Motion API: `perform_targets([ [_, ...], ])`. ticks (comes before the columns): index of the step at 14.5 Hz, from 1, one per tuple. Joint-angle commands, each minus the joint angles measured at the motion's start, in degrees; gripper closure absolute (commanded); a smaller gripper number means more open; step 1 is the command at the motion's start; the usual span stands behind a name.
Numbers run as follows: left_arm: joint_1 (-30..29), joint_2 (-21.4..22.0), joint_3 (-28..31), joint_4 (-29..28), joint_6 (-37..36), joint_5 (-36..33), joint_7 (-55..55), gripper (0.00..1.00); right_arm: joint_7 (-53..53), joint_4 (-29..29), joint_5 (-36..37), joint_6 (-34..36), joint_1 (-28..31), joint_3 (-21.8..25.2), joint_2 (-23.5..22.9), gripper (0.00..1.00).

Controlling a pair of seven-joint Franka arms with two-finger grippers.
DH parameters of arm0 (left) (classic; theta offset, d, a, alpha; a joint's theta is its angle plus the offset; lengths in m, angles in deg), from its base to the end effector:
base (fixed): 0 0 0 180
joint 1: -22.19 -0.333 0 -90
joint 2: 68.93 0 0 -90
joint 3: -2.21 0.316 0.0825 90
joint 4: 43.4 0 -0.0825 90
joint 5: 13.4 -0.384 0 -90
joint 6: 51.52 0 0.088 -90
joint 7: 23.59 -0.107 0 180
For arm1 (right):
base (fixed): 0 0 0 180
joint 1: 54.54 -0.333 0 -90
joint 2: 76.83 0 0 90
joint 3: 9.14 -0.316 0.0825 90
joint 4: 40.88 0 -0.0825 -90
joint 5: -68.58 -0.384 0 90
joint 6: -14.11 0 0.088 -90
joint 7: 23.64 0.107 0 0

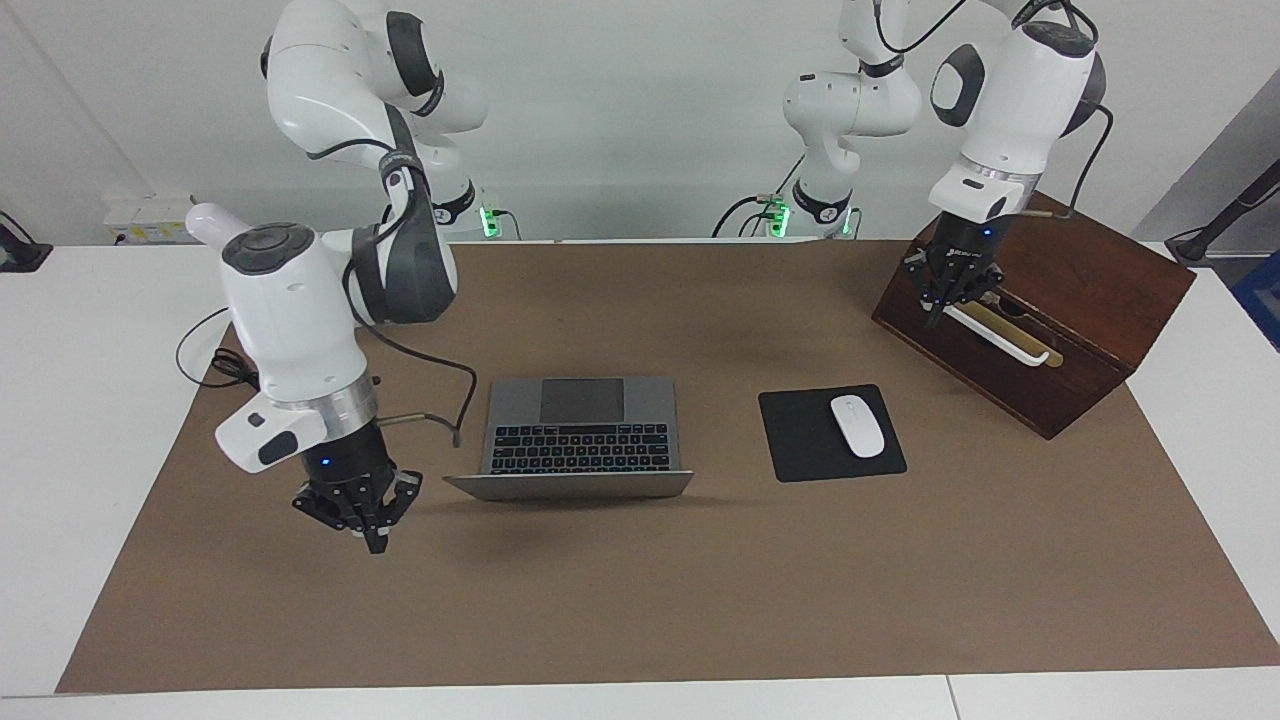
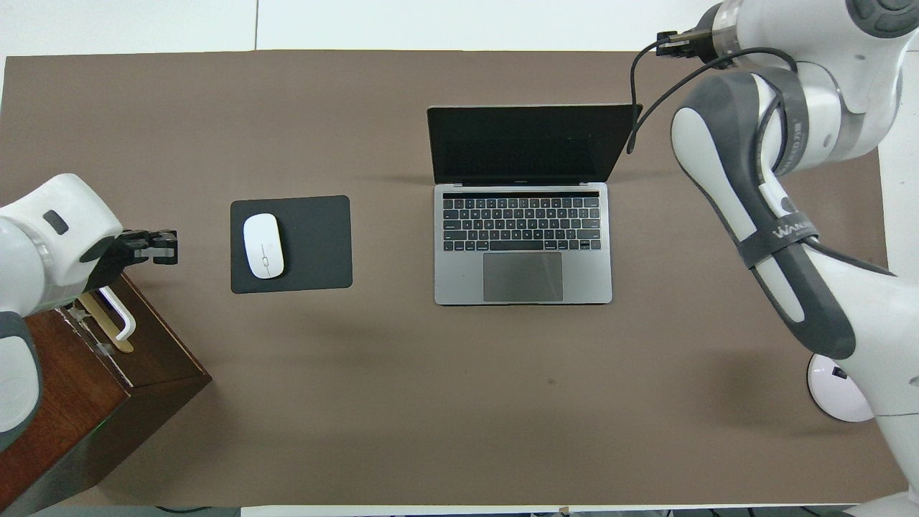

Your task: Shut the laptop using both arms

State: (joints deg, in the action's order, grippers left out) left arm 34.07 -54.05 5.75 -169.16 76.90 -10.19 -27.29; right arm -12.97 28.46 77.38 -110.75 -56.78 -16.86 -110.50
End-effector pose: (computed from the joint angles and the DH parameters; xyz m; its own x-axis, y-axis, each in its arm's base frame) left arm 0.4978 -0.0726 0.5241 0.9386 -0.1648 0.3032 -0.1879 -0.9810 0.0487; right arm 0.7514 0.0977 0.4804 0.9239 0.0137 0.3824 0.0129 -0.9999 0.0045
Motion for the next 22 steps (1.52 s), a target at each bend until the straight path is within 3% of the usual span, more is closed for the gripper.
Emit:
perform_targets([
  [1,4.02,2.17,0.59,-5.54,6.30,0.57,2.90,1.00,7.41,-0.79,4.20,3.22,-3.03,0.25,0.35,1.00],
  [7,11.31,0.94,0.68,-13.71,21.58,0.57,8.43,1.00,11.74,-0.61,8.42,3.31,-8.30,0.07,1.23,1.00],
  [11,15.09,-1.96,0.68,-14.77,27.56,0.57,9.58,1.00,11.74,-0.35,10.00,2.43,-10.85,-0.11,1.32,1.00],
  [18,22.48,-11.53,0.68,-16.45,46.28,0.57,14.50,1.00,11.65,-0.35,14.22,2.52,-13.15,-0.11,1.41,1.00],
  [22,24.94,-14.09,0.68,-16.45,51.38,0.57,14.77,1.00,11.65,-1.75,15.11,-2.11,-12.18,-0.19,0.45,1.00],
])
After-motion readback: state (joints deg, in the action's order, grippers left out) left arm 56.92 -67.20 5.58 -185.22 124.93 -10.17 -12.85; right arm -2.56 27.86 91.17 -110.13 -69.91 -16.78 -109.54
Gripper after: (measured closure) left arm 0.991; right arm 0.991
